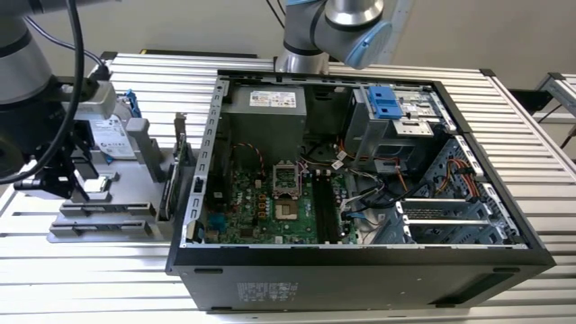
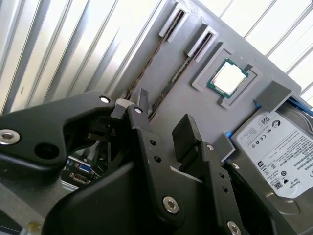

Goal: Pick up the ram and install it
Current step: 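Pick up the ram and move it above insertion slot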

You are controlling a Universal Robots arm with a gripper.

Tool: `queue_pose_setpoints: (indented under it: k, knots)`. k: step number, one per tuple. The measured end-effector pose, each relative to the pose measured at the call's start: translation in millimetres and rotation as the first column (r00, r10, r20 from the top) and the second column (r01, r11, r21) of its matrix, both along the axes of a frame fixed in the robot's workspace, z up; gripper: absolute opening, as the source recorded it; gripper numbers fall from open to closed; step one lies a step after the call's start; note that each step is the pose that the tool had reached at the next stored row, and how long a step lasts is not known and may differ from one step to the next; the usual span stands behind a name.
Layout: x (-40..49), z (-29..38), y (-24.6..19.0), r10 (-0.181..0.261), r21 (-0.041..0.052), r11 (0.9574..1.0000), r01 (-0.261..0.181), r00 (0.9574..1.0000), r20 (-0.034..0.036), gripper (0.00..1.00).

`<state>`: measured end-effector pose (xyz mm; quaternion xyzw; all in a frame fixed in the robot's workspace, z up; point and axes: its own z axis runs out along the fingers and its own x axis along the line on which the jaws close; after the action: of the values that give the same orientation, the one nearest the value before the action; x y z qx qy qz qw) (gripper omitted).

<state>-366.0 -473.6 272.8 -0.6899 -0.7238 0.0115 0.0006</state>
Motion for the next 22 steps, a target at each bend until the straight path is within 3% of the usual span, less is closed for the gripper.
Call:
queue_pose_setpoints:
  k: [22]
  knots:
    - [0.7,-10.1,-7.6,0.003,0.0006,1.0,-0.003,1.0,-0.0021,1.0]
